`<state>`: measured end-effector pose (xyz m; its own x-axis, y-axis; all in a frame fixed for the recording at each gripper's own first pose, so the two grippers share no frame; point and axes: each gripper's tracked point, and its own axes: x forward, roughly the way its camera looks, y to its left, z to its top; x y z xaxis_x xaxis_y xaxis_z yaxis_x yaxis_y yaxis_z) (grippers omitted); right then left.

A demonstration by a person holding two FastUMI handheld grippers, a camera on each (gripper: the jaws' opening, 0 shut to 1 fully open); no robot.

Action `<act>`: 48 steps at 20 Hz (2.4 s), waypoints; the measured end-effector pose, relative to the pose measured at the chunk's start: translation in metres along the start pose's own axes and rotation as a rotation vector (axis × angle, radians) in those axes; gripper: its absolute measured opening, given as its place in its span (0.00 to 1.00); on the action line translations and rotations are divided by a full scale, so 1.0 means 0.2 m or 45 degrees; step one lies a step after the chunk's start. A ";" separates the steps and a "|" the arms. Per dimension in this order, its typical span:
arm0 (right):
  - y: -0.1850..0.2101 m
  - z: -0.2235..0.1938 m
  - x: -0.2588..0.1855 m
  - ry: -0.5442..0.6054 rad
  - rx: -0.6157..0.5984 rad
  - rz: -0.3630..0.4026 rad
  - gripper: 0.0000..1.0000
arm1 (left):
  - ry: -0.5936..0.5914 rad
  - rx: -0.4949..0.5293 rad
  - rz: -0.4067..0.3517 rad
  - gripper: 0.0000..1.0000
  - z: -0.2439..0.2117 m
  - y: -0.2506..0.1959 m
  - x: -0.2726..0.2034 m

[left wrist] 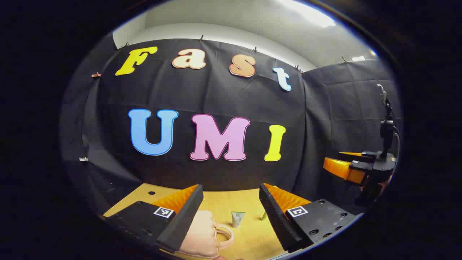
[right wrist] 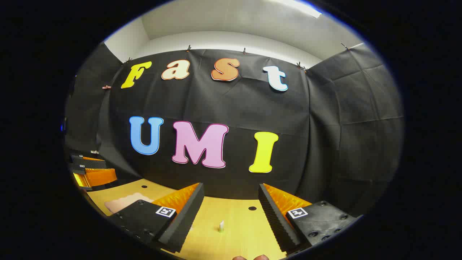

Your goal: First open the suitcase, pack the skin care products into it, and then close the suitcase.

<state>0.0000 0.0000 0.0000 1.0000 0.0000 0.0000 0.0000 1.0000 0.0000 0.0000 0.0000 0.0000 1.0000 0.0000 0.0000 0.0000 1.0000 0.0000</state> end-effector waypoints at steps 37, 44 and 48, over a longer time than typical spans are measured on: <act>-0.38 -0.12 0.10 0.017 -0.044 -0.035 0.96 | 0.900 -0.006 -0.121 0.99 -0.91 -0.15 0.43; -0.58 -0.20 -0.08 0.100 -0.041 -0.178 0.96 | 1.372 0.014 -0.040 0.98 -1.46 -0.07 0.51; -0.67 -0.21 -0.16 0.127 -0.033 -0.250 0.96 | 1.528 -0.026 0.044 0.98 -1.66 -0.02 0.57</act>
<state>-0.0322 -0.1343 -0.0428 0.9758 -0.1964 -0.0965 0.1938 0.9804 -0.0355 0.1133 -0.0034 -0.3329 0.3619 0.0163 -0.9321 -0.0377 0.9993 0.0028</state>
